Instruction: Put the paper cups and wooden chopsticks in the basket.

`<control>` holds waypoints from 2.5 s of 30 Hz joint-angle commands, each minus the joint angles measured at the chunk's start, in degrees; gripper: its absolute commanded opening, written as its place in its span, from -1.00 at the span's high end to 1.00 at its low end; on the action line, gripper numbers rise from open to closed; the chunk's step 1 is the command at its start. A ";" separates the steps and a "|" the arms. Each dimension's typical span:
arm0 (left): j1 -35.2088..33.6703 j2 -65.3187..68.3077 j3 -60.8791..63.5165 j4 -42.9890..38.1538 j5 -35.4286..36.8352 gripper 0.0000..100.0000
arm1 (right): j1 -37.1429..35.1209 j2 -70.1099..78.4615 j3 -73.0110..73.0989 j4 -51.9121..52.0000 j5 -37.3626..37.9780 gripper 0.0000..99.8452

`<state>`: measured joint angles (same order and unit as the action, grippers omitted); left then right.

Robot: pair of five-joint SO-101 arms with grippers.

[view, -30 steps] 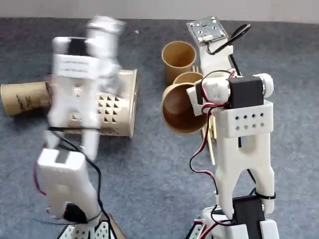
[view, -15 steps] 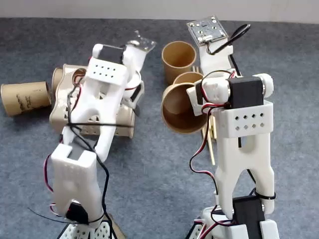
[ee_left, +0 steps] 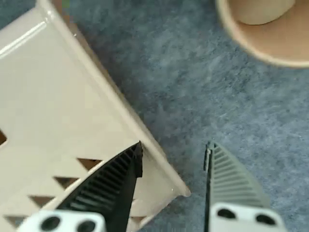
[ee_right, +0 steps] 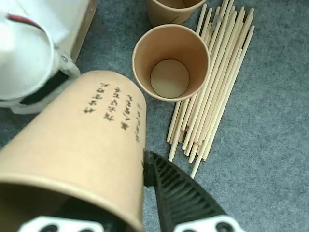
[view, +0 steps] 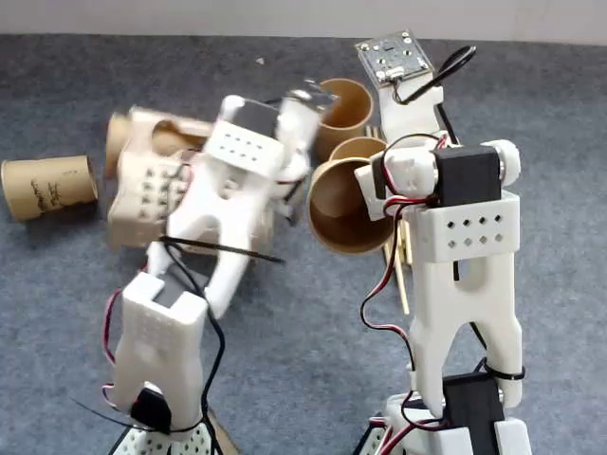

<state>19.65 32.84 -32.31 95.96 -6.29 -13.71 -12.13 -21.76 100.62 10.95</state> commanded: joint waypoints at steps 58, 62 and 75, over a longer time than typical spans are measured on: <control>-13.14 -5.67 -5.58 3.08 -3.60 0.54 | 48.92 -2.15 4.26 -3.74 12.22 0.99; -14.37 0.22 -5.67 1.58 -3.69 0.54 | 49.63 -2.15 4.53 -3.82 14.15 0.99; 5.14 4.88 -5.49 1.58 2.11 0.54 | 48.13 -2.07 4.26 -3.82 14.59 0.99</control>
<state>16.66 36.70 -38.29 98.07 -6.46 35.16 -12.66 -16.48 97.54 24.92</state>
